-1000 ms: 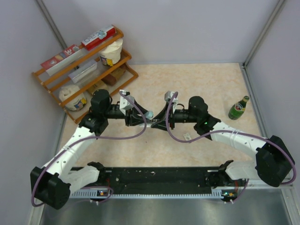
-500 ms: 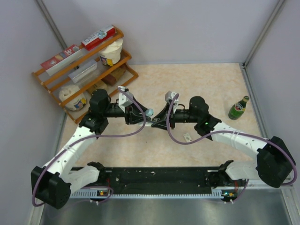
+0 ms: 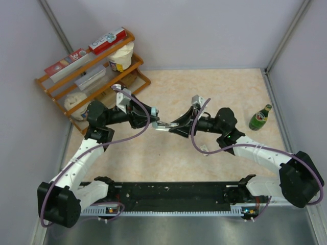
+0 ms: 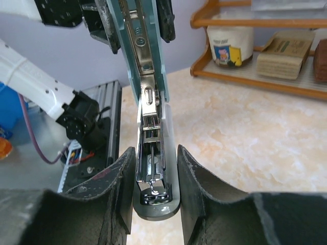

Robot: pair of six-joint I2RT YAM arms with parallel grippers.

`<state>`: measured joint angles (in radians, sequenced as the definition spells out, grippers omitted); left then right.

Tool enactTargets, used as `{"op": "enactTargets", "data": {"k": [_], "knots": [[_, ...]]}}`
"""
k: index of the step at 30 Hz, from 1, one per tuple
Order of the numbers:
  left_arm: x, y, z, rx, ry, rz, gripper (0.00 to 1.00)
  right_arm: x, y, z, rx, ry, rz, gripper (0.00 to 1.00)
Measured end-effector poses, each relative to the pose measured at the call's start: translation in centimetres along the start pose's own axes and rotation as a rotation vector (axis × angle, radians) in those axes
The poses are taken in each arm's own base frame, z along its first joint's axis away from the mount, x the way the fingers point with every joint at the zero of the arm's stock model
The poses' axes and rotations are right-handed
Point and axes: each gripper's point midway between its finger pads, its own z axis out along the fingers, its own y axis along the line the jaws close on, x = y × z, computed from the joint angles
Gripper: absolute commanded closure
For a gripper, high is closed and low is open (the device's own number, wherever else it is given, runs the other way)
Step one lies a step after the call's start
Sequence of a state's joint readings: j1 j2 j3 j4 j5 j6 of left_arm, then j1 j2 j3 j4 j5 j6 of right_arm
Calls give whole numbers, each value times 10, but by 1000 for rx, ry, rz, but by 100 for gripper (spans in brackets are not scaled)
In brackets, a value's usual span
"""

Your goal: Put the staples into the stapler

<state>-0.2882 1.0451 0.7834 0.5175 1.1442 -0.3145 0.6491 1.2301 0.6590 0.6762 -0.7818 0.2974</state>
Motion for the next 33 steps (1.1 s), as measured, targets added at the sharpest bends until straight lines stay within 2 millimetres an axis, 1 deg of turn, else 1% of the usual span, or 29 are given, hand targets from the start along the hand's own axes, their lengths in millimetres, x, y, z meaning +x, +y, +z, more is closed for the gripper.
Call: {"op": "enactTargets", "data": {"k": [4,7,11,17,22,23,28,33], "knots": [[-15,5,-9,-39,-70,-27,100,-12,-3,-3,13,-63,19,100],[-15,8,-15,-70,-116,-62,100,-18,-5,-6,23,-96,36,100],[-17,12,-22,-108,-178,-101,100,-19,-6,-8,37,-119,69,100],[-24,10,-26,-117,-235,-126,100,-30,-4,-8,30,-160,69,100],[-24,10,-27,-118,-237,-131,100,-31,-4,-7,29,-160,68,100],[-23,10,-27,-117,-234,-130,100,-30,-4,-7,30,-156,67,98],[-20,11,-26,-118,-216,-104,100,-27,-5,-6,30,-125,65,79],[-12,8,-24,-101,-180,-79,100,-22,-4,-9,29,-97,67,61]]}}
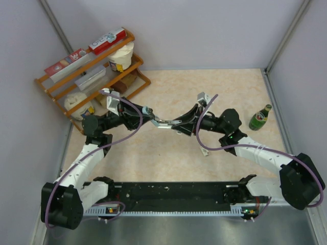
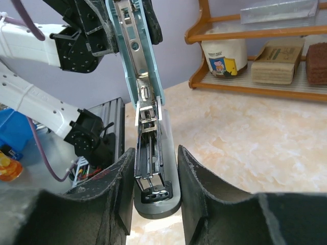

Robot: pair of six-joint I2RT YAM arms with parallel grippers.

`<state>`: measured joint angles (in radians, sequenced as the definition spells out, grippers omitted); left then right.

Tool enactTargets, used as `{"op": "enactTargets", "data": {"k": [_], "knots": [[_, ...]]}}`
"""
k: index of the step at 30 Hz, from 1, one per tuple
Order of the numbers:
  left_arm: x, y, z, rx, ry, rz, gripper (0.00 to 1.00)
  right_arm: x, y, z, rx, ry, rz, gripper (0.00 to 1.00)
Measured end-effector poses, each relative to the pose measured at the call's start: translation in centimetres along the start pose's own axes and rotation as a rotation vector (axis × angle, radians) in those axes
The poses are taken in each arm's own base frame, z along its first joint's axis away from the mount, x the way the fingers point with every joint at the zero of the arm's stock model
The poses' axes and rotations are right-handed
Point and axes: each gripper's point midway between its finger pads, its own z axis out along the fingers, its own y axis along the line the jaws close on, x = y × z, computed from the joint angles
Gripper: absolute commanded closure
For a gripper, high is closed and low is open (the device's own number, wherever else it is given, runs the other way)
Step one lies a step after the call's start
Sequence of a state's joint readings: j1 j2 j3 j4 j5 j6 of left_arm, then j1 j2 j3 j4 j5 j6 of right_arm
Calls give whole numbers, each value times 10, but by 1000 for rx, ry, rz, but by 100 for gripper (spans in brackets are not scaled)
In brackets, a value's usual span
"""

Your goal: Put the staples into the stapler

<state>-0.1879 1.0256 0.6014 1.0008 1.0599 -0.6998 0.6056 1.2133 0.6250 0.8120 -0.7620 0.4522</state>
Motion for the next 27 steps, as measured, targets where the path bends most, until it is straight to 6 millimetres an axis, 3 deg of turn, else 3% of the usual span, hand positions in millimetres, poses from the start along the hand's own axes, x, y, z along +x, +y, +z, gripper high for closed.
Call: {"op": "enactTargets", "data": {"k": [3,7,11,19,27], "knots": [[3,-1,1,11,20,33,100,4,-3,-2,12,16,12,47],[4,2,2,11,37,92,100,7,-11,-6,40,30,27,36],[8,2,2,21,63,112,100,4,-7,-8,33,32,7,18],[22,-7,6,83,133,123,100,2,-3,-12,16,62,-96,16],[48,-20,8,154,215,95,100,2,-1,-19,1,114,-250,25]]}}
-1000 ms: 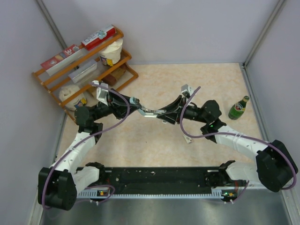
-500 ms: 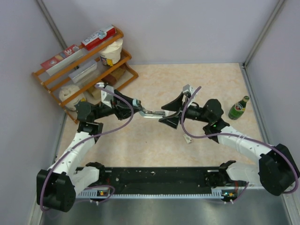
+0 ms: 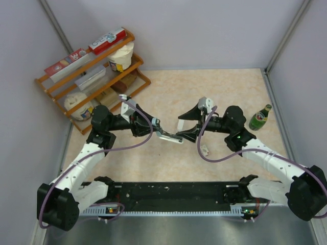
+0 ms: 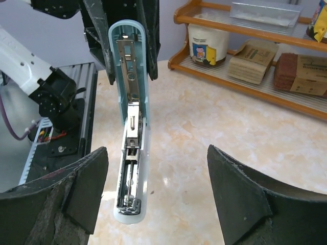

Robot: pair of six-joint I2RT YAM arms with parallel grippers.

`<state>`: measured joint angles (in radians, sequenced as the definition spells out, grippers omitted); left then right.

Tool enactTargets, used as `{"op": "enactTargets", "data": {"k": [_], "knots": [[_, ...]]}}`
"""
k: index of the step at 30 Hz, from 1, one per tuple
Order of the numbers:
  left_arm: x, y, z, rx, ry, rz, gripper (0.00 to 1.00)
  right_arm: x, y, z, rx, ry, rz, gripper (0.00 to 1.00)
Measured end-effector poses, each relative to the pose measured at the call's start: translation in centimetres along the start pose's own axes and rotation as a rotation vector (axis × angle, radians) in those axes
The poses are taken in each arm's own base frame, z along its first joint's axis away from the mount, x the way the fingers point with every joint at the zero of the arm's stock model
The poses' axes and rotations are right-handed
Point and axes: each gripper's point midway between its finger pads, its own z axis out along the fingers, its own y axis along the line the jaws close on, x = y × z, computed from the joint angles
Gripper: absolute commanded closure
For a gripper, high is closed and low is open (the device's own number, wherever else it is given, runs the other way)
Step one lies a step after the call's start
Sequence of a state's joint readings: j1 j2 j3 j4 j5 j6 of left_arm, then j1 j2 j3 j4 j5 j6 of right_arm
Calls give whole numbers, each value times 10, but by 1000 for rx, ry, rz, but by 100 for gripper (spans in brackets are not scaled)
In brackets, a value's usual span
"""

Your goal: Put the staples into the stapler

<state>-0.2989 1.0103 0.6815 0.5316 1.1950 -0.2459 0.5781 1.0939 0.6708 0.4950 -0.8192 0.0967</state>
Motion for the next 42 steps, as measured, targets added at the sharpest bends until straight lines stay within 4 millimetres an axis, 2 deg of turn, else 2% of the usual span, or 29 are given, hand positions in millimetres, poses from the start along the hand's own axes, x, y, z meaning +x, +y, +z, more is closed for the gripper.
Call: {"op": "enactTargets", "data": {"k": [9,13,17,23,33,42], "knots": [[8,-2,4,12,32,-19,100,14,16,4,-68,49,-75,31],[14,1,6,4,42,-37,100,23,22,10,-85,74,-92,37],[19,5,7,-13,50,-48,100,35,21,17,-79,100,-86,44],[20,9,7,-33,51,-37,100,48,23,22,-79,135,-59,47],[26,7,9,-24,68,-23,100,57,17,29,-53,160,-39,53],[27,8,9,-27,72,-17,100,67,20,32,-64,181,-18,58]]}}
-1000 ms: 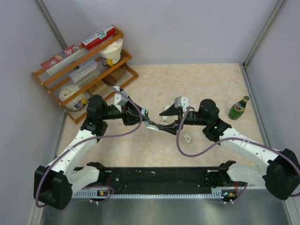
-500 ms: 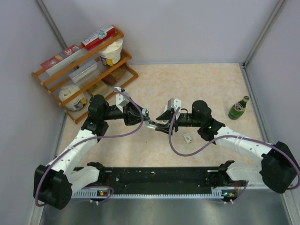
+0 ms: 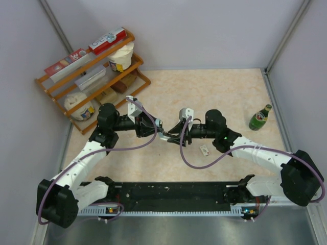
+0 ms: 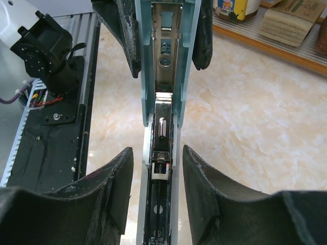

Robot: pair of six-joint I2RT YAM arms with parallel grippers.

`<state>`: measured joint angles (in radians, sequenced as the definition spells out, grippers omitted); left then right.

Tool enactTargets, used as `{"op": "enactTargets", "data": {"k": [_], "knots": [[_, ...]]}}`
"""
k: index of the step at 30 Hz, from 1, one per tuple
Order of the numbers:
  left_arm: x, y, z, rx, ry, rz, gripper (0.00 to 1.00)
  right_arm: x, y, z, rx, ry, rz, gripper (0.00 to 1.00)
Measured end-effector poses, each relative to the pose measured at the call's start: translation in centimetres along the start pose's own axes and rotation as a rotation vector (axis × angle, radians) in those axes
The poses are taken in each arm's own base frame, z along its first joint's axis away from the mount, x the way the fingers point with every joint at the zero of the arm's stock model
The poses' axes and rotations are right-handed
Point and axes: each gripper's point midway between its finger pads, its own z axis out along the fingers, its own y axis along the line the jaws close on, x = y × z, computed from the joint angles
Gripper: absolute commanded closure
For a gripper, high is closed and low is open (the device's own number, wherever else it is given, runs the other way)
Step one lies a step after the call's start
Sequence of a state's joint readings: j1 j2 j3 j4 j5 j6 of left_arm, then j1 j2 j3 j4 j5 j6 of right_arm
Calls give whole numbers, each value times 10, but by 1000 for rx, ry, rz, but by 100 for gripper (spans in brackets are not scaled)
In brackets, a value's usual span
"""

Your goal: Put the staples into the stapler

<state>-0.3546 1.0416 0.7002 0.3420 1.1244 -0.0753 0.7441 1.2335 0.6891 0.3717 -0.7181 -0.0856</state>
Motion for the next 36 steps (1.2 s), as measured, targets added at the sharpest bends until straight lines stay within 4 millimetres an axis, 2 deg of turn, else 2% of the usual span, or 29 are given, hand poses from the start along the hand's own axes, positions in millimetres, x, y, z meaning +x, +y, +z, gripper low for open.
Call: {"op": "enactTargets", "data": {"k": [13,25,31,36], "knots": [[1,-1,0,3,3,-5,100,4,3,4,-12,10,8,67],[3,-2,1,6,7,-5,100,7,1,5,-3,16,14,81],[3,-1,1,6,8,2,87,7,1,5,0,16,13,86],[4,-1,1,2,10,3,60,7,1,5,2,17,13,87]]}}
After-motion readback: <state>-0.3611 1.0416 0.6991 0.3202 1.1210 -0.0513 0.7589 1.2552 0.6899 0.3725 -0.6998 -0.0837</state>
